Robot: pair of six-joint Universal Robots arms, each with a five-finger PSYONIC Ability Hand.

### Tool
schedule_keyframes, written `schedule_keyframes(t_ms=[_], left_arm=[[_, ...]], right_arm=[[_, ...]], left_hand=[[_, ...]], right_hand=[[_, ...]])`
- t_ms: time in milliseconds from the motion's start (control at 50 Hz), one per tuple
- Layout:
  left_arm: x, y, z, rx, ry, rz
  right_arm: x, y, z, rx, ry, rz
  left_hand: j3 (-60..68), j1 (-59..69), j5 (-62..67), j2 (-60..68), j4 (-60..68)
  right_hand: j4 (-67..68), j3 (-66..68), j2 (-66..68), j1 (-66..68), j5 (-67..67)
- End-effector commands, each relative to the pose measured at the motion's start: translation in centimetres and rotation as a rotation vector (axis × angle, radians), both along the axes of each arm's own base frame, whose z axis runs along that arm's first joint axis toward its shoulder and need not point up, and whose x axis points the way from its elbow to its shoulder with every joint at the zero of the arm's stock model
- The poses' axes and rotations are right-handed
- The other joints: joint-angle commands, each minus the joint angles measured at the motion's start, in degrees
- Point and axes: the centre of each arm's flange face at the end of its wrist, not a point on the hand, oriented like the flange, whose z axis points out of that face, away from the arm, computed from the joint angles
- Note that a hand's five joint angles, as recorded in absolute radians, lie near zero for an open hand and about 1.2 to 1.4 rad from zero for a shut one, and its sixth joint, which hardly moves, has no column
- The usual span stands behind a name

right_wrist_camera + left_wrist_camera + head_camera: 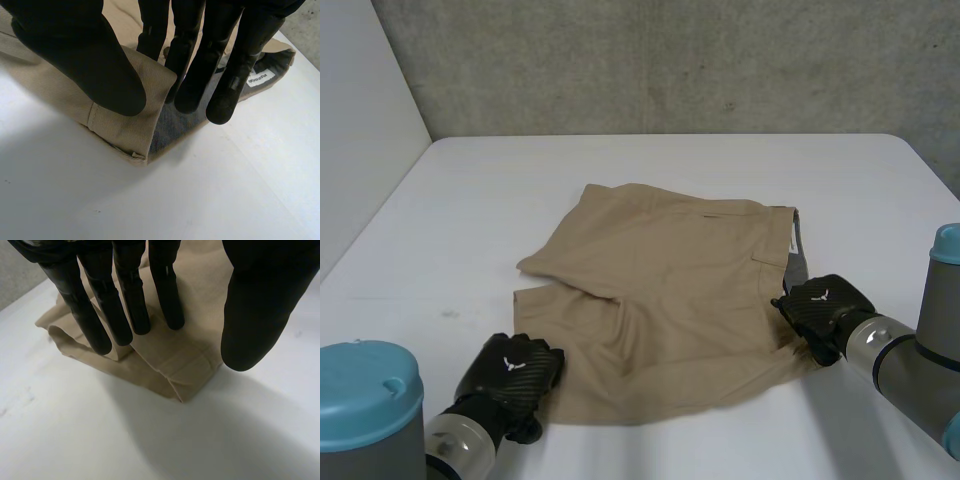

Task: Fold the shorts.

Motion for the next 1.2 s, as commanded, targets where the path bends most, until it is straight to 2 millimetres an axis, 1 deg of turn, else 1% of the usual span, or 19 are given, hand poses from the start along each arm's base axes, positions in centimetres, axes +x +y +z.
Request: schedule_keyframes(t_ms=[20, 220, 380, 720, 800, 880, 900, 1000, 1020, 1080, 1120, 1180, 1200], left_arm=[[-0.2, -0.3, -1.1, 0.014, -0.017, -0.003], [-0.5, -0.7, -1.5, -0.001, -0.01, -0.004], [-0.7, -1.1, -1.7, -0.021, 0.001, -0.004], [-0.9, -1.3, -2.4, -0.023, 0.0, -0.006], [-0.9, -1.3, -2.6, -0.02, -0.003, -0.005], [-0.8, -1.3, -2.6, -0.019, -0.004, -0.005], [-0.9, -1.2, -2.6, -0.021, -0.004, -0.007], [-0.8, -1.2, -2.4, -0.028, -0.012, -0.005], [-0.8, -1.2, -2.3, -0.034, -0.015, -0.004], [-0.5, -1.2, -0.7, -0.085, -0.022, -0.001], [-0.1, -0.8, 0.9, -0.133, -0.032, -0.004], [0.3, -0.2, 2.4, -0.162, -0.045, -0.015], [0.6, 0.3, 3.5, -0.173, -0.049, -0.021]], right_arm=[[0.0, 0.0, 0.0, -0.002, -0.001, 0.0], [0.0, 0.0, 0.0, 0.0, 0.0, 0.0], [0.0, 0.2, -0.1, 0.004, 0.001, 0.005], [0.0, 0.2, -0.1, 0.004, 0.002, 0.004], [0.0, 0.2, -0.1, 0.004, 0.002, 0.004], [0.0, 0.2, 0.0, -0.001, 0.002, 0.003], [0.0, 0.2, 0.0, -0.001, 0.002, 0.003], [0.0, 0.2, 0.3, -0.008, 0.0, 0.003], [0.0, 0.2, 0.4, -0.011, -0.001, 0.003], [0.0, 0.2, 1.0, -0.032, 0.0, 0.001], [0.0, 0.3, 1.6, -0.048, -0.001, 0.005], [0.0, 1.0, 3.0, -0.066, 0.003, 0.02], [0.0, 1.2, 3.2, -0.064, 0.009, 0.025]], left_hand=[[4.6, 4.5, 5.0, 4.6, 4.8], [5.8, 5.6, 6.2, 5.7, 6.0], [12.0, 11.9, 12.4, 12.0, 12.2], [16.7, 16.6, 17.1, 16.7, 16.9], [22.2, 22.1, 22.7, 22.2, 22.4], [34.8, 34.7, 35.3, 34.8, 35.0], [41.3, 41.2, 41.8, 41.3, 41.5], [41.4, 41.3, 41.9, 41.4, 41.6], [41.4, 41.3, 41.9, 41.4, 41.6], [41.4, 41.3, 41.9, 41.4, 41.6], [41.4, 41.3, 41.9, 41.4, 41.6], [41.4, 41.3, 41.9, 41.4, 41.6], [41.4, 41.3, 41.9, 41.4, 41.6]], right_hand=[[11.7, 12.3, 12.3, 23.4, 12.8], [11.7, 12.3, 12.3, 23.4, 12.8], [11.7, 12.3, 12.3, 23.4, 12.8], [11.7, 12.3, 12.3, 23.4, 12.8], [11.7, 12.3, 12.3, 23.4, 12.8], [11.7, 12.3, 12.3, 23.4, 12.8], [11.7, 12.3, 12.3, 23.4, 12.8], [11.7, 12.3, 12.3, 23.4, 12.8], [11.7, 12.3, 12.3, 23.4, 12.8], [11.7, 12.3, 12.3, 23.4, 12.8], [11.7, 12.3, 12.3, 23.4, 12.8], [11.7, 12.3, 12.3, 23.4, 12.8], [11.7, 12.3, 12.3, 23.4, 12.8]])
